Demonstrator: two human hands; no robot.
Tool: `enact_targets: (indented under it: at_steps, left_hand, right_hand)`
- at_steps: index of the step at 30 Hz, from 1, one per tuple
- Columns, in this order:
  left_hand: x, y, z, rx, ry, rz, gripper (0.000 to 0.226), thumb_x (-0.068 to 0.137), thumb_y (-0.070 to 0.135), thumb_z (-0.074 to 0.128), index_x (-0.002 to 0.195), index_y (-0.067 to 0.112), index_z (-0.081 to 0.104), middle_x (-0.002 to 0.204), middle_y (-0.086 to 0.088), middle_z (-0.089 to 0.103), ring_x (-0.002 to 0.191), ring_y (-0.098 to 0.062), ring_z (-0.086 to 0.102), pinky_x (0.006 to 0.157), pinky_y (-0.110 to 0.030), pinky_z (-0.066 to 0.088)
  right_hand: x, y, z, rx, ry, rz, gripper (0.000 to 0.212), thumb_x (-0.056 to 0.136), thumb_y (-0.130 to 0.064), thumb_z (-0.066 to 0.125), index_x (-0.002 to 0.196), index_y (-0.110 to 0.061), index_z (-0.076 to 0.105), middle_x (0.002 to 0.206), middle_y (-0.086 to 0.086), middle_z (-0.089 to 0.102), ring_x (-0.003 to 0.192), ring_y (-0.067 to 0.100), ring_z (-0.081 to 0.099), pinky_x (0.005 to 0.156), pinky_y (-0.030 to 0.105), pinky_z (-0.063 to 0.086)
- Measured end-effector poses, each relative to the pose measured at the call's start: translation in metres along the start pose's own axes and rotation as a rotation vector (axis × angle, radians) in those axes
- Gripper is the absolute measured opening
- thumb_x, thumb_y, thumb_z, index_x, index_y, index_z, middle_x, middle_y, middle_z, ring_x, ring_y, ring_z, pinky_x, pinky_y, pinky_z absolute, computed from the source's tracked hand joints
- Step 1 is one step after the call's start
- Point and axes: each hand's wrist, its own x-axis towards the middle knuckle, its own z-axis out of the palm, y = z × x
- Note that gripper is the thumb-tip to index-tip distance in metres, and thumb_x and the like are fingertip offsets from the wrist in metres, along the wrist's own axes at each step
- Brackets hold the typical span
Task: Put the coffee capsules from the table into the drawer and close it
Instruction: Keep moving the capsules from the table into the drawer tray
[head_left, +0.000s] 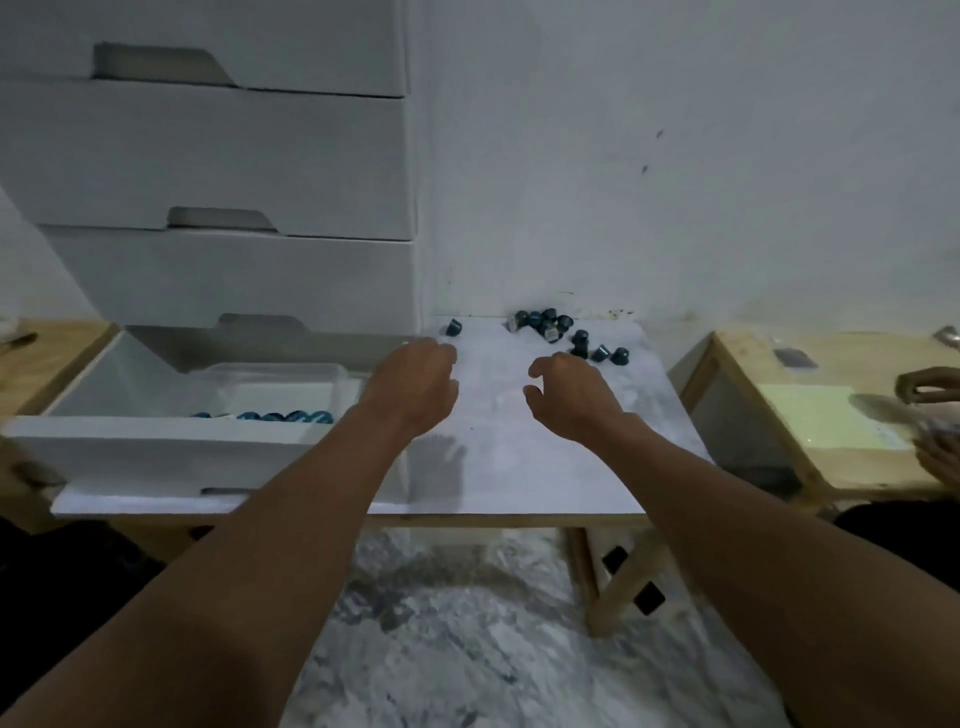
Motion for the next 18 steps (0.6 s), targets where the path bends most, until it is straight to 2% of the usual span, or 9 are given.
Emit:
enact_targets:
  at_steps: [4, 8, 11, 18]
  left_hand:
    - [0.012, 0.073, 0.017, -0.001, 0.012, -0.015, 0.028, 0.09, 0.02, 0.051, 0.11, 0.002, 0.057, 0.108, -0.016, 0.058, 0.1, -0.034, 0.056, 0.082, -0.042, 0.048]
    - [0.029, 0.127, 0.03, 0.056, 0.077, 0.02, 0.019, 0.091, 0.019, 0.049, 0.095, 0.002, 0.055, 0.098, -0.016, 0.058, 0.088, -0.031, 0.055, 0.067, -0.036, 0.04]
    - [0.046, 0.153, 0.036, 0.104, 0.139, 0.063, 0.017, 0.09, 0.016, 0.049, 0.093, 0.0, 0.055, 0.095, -0.018, 0.059, 0.084, -0.032, 0.055, 0.064, -0.033, 0.034]
    - [0.099, 0.18, 0.061, 0.123, 0.161, 0.1, 0.022, 0.088, 0.015, 0.051, 0.104, 0.001, 0.057, 0.1, -0.017, 0.061, 0.087, -0.033, 0.057, 0.066, -0.035, 0.042]
  right_hand:
    - [-0.014, 0.067, -0.024, -0.027, -0.021, 0.006, 0.03, 0.09, -0.022, 0.052, 0.112, -0.004, 0.06, 0.116, 0.015, 0.06, 0.103, 0.033, 0.057, 0.087, 0.039, 0.049]
    - [-0.017, 0.121, -0.047, -0.059, 0.012, -0.009, 0.033, 0.089, -0.022, 0.051, 0.116, -0.005, 0.058, 0.116, 0.014, 0.059, 0.106, 0.033, 0.055, 0.085, 0.036, 0.045]
    - [-0.013, 0.152, -0.057, -0.083, 0.029, -0.012, 0.035, 0.091, -0.024, 0.048, 0.121, -0.006, 0.054, 0.12, 0.015, 0.057, 0.11, 0.033, 0.053, 0.084, 0.037, 0.045]
    - [0.022, 0.202, -0.056, -0.078, 0.031, -0.001, 0.035, 0.094, -0.026, 0.046, 0.122, -0.006, 0.053, 0.125, 0.015, 0.055, 0.113, 0.032, 0.05, 0.087, 0.037, 0.043]
